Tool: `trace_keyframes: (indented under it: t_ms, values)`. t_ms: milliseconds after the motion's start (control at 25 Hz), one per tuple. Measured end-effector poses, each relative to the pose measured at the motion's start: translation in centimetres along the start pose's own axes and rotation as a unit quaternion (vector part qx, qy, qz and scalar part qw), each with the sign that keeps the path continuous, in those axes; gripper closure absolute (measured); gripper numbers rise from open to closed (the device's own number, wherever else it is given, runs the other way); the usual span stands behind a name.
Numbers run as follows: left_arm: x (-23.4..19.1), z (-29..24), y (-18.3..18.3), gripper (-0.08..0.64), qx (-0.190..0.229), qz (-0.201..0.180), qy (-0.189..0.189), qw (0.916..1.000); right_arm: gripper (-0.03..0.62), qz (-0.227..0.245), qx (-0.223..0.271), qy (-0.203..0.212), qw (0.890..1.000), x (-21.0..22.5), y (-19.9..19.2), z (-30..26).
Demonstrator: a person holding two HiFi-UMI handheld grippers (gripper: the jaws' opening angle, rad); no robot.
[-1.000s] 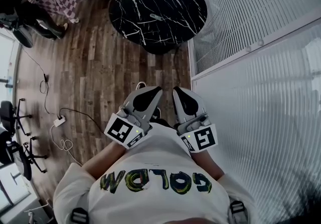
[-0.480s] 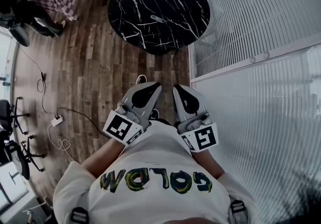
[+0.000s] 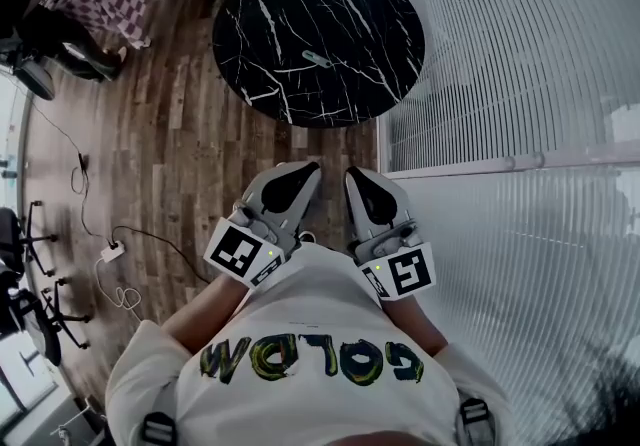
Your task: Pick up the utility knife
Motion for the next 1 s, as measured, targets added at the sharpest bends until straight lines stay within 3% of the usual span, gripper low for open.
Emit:
trace_keyframes:
  t_ms: [480, 1000]
  values:
    - [-9.7, -5.2, 4.4, 0.557, 0.000, 0.010, -0.017, 0.9998, 0.591, 0.003, -0.007, -0.013, 1.000, 4.2, 1.9, -10.6]
    - [-18.4, -8.2, 6.4, 0.557, -0.003, 0.013, -0.041, 0.9991, 0.591, 0.003, -0.015, -0.022, 1.000, 6.0, 1.9, -20.0]
Point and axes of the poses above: the fingertips, and each gripper's own axes: z backward along the fingers, x to its right, y out of its top, the point moved 9 cm from there along z, backward along the fingers, and after that the axes turned 1 degree about x, right-handed, at the moved point
